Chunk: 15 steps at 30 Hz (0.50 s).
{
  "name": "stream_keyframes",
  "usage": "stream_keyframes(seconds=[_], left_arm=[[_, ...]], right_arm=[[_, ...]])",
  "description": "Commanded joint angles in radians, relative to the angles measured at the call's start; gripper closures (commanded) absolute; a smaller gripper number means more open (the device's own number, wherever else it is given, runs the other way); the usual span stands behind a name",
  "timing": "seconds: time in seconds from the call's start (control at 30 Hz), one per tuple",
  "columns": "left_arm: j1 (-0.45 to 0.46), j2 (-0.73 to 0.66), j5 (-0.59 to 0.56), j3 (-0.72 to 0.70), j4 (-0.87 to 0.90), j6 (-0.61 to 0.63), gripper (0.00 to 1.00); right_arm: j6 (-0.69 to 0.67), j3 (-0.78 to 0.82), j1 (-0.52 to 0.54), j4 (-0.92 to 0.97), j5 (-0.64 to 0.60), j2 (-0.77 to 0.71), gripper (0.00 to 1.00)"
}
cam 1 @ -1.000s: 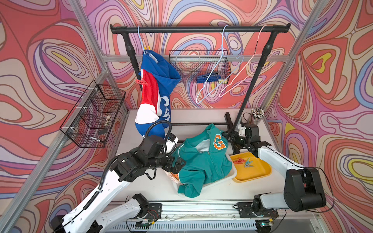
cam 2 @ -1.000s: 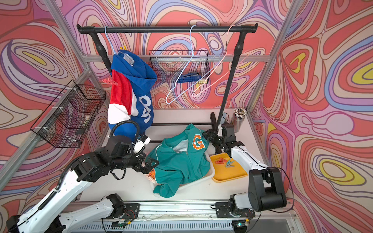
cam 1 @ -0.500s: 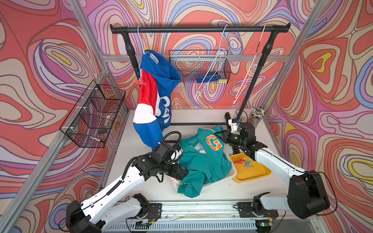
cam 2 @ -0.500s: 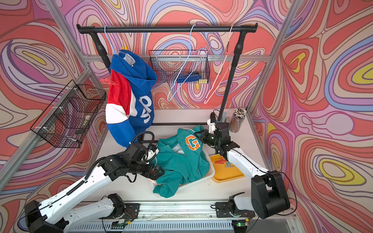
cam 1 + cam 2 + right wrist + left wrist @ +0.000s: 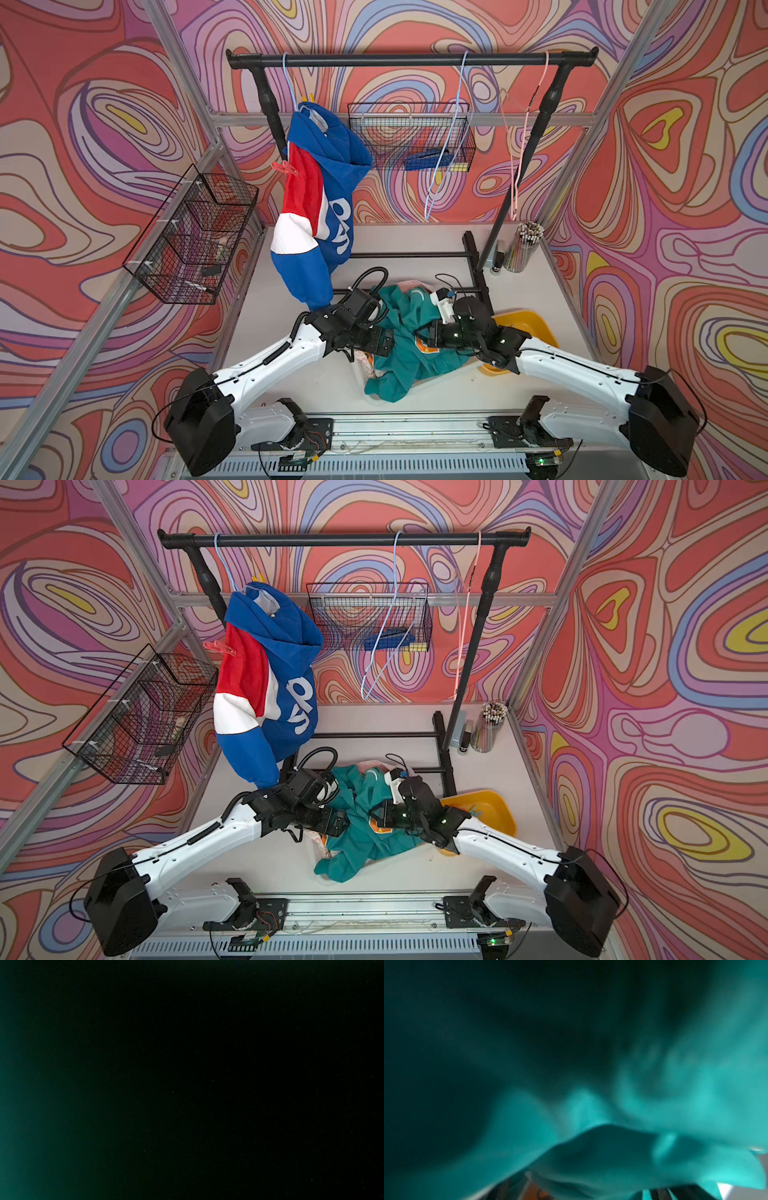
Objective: Remove the clothespins securing jackets to the hanger
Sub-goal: Adjust the jacket in the basket.
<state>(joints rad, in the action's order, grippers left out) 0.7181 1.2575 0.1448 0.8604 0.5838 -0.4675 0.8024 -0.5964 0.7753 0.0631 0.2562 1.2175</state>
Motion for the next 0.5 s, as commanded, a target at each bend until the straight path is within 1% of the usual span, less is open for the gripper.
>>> stream_keyframes(seconds=[0.0,0.07,0.17,0.23,0.33,0.37,0.43,0.47], left_arm=[[-0.008,0.066,-0.131,-0.014,-0.027,-0.029,0.02],[-0.006,0.098,-0.139,-0.025,-0.058,-0.038,0.02],[0.001,0.145,-0.166,-0.047,-0.114,-0.051,0.02],[0.003,0.193,-0.159,-0.058,-0.151,-0.061,0.02],[0.019,0.262,-0.153,-0.071,-0.212,-0.076,0.02],[0.027,0.286,-0.151,-0.077,-0.235,-0.081,0.02],[0.037,0.323,-0.151,-0.09,-0.272,-0.086,0.02],[0.041,0.341,-0.153,-0.099,-0.293,-0.088,0.02]], right_arm=[[0.025,0.057,0.006,0.048,-0.175,0.093,1.0],[0.028,0.041,0.007,0.046,-0.211,0.175,1.0],[0.055,0.018,0.007,-0.007,-0.206,0.298,1.0],[0.071,-0.02,0.006,-0.011,-0.209,0.378,1.0],[0.113,-0.039,0.007,-0.013,-0.23,0.429,1.0],[0.121,-0.036,0.007,-0.018,-0.241,0.421,0.93],[0.128,-0.02,0.007,-0.036,-0.253,0.375,0.73],[0.121,-0.016,0.007,-0.035,-0.252,0.339,0.66]])
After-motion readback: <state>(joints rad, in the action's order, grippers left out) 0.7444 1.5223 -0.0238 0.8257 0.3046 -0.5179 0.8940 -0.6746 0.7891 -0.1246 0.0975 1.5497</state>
